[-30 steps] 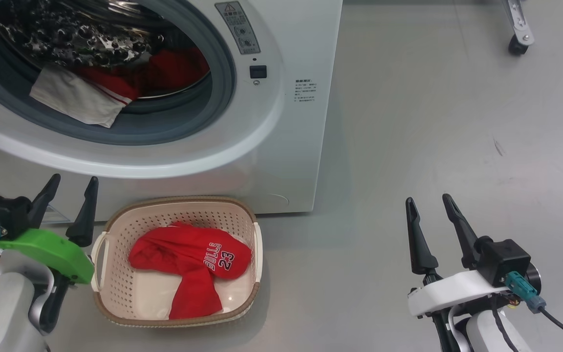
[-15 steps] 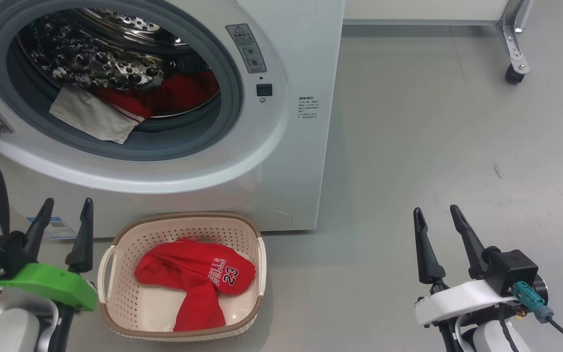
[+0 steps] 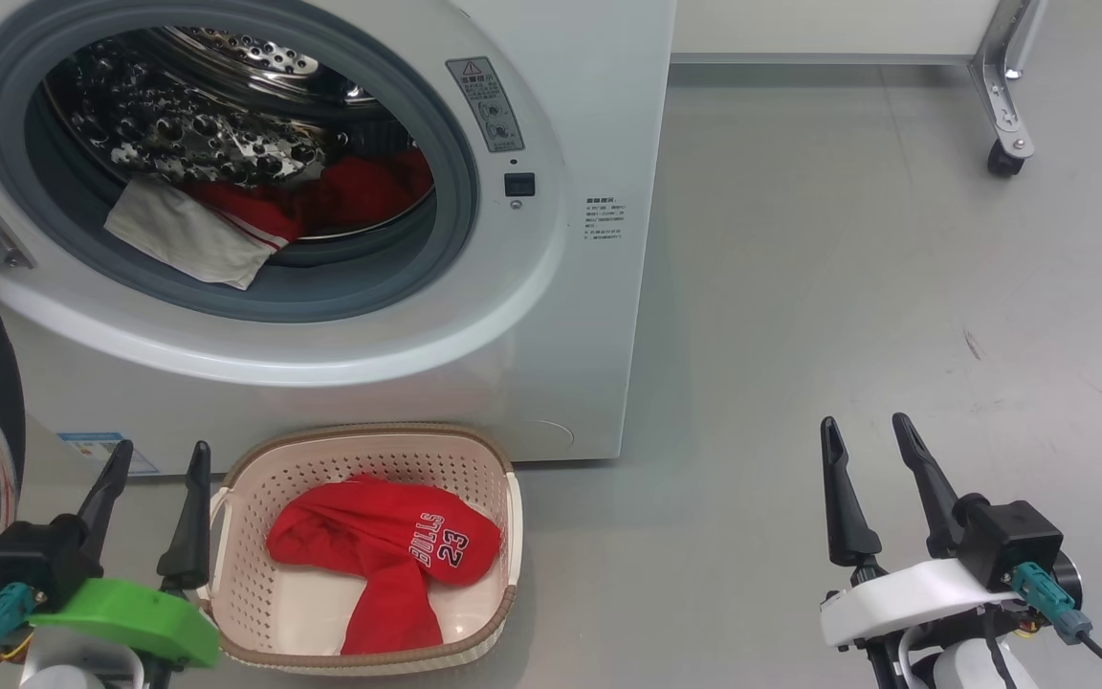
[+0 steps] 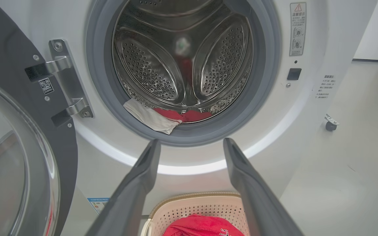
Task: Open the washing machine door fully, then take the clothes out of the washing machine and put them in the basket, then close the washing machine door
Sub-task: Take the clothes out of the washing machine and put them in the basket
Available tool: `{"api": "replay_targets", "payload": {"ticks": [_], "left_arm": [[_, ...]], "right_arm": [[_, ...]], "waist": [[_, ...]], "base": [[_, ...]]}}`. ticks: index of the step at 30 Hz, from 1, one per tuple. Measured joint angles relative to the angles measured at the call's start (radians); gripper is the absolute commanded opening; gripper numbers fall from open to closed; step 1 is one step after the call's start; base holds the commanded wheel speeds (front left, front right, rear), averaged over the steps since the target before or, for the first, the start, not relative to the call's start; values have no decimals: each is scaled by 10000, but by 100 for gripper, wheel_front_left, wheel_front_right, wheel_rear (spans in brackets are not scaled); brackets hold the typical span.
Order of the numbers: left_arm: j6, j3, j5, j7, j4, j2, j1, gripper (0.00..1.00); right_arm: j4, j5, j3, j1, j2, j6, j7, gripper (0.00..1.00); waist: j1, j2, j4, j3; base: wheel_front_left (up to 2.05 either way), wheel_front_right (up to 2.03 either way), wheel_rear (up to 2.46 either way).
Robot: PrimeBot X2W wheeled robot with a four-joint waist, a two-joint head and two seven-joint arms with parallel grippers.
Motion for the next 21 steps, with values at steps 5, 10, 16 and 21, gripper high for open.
{"api": "replay_targets", "payload": {"ticks": [5, 10, 16, 21], "left_arm": [[-15, 171, 167, 0, -228, -198, 249, 100], [-100, 385, 376, 0, -428, -267, 385, 100], [-196, 531, 631, 0, -533, -449, 599, 100], [-278, 663, 775, 0, -656, -529, 675, 100]], "right_arm": [[0, 0, -12, 58, 2, 40, 0, 100], [0, 0, -15, 70, 2, 111, 0, 100], [-2, 0, -15, 74, 4, 115, 0, 100], [-2, 0, -21, 83, 4, 140, 0, 100]], "waist": [[0, 0, -11, -28], [0, 0, -28, -45], [0, 0, -49, -62], [0, 0, -61, -75]], "base": [[0, 0, 0], [0, 0, 0], [0, 0, 0], [0, 0, 0]]}}
